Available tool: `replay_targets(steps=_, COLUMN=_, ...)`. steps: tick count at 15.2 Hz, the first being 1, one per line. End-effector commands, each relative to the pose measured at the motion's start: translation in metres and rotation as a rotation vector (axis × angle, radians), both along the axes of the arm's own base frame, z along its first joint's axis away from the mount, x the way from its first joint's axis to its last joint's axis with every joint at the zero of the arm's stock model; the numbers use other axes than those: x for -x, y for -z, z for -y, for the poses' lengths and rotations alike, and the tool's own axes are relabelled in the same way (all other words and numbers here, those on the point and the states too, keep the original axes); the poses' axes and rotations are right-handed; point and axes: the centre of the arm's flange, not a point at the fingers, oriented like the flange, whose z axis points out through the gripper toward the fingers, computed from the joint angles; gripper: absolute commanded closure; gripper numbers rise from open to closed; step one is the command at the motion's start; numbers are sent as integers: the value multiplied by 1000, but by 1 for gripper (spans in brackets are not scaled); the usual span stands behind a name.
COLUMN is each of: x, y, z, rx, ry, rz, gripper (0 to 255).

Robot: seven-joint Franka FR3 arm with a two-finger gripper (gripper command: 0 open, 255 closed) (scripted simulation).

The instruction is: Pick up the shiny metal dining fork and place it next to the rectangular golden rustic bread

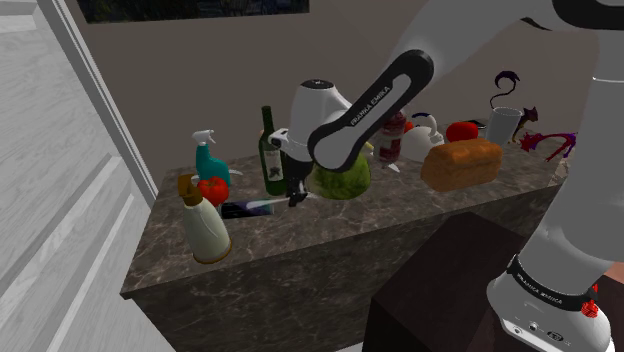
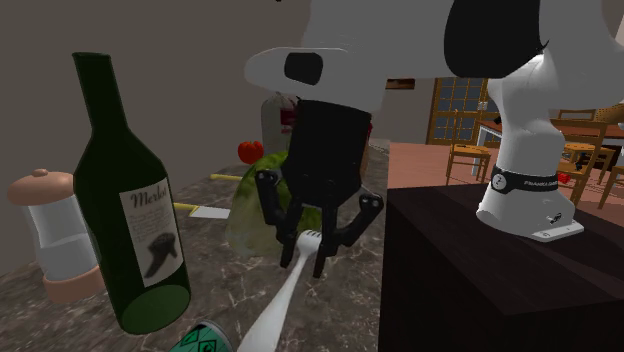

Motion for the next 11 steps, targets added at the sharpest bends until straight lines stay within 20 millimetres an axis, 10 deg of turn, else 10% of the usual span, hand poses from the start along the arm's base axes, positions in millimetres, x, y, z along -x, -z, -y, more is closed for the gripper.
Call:
replay_targets(steps=1, x=0, y=-11, z=0, rx=0, ry=0, rz=0, gripper=255)
replay_targets(steps=11, x=0, y=-63, z=0, rx=0, ry=0, rz=0, gripper=255)
